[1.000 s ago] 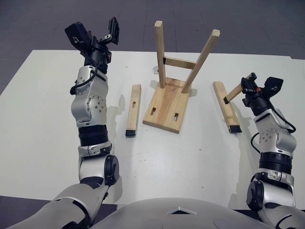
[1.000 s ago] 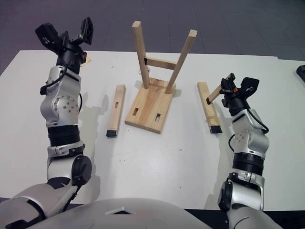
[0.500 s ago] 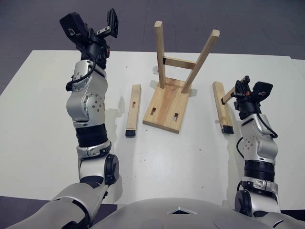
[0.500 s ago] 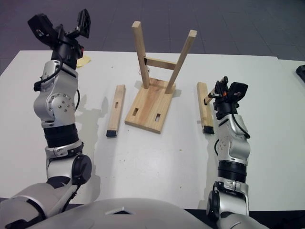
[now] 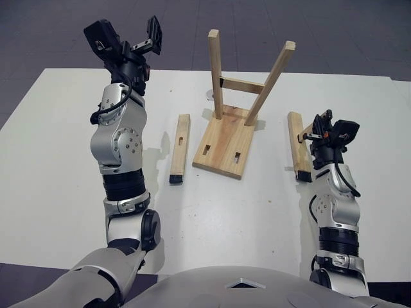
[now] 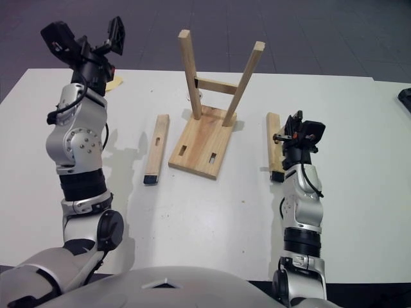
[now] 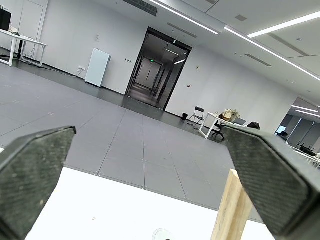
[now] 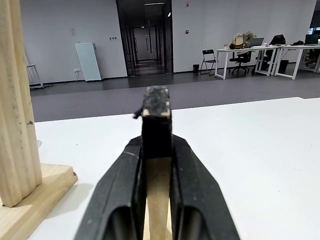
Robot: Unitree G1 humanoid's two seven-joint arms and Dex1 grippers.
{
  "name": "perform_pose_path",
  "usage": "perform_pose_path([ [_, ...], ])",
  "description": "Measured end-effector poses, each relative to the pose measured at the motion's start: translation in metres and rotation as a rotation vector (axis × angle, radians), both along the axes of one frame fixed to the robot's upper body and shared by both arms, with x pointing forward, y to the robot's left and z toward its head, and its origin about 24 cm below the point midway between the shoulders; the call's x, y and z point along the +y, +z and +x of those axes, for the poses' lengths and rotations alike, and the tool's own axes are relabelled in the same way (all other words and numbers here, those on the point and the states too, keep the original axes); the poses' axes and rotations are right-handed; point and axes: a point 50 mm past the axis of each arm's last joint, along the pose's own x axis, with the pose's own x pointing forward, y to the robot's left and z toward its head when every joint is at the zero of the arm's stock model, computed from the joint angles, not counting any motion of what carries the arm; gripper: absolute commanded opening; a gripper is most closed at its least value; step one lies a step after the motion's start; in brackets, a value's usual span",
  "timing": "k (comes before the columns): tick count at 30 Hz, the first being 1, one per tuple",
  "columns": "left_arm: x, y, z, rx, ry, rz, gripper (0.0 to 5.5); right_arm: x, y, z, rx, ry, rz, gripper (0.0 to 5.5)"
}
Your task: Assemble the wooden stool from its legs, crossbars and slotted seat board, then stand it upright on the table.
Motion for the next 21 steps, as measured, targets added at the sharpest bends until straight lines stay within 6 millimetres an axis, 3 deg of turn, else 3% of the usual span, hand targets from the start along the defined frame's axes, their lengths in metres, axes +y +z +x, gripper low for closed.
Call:
perform_pose_path([
  [11,0.000,-0.001,0.000,0.010,0.002,0.001,5.40,-0.002,0.001,0.004,-0.002,-0.013,-0.010,0.42],
  [13,0.000,-0.001,0.000,0.011,0.002,0.000,5.40,-0.003,0.001,0.005,-0.001,-0.014,-0.011,0.89],
  [16,0.000,-0.002,0.001,0.017,0.006,-0.001,5.40,-0.006,-0.037,-0.005,0.200,-0.043,0.030,1.30],
  [21,0.000,-0.004,0.002,0.023,0.008,-0.005,5.40,-0.008,-0.036,-0.001,0.211,-0.043,0.025,2.11],
])
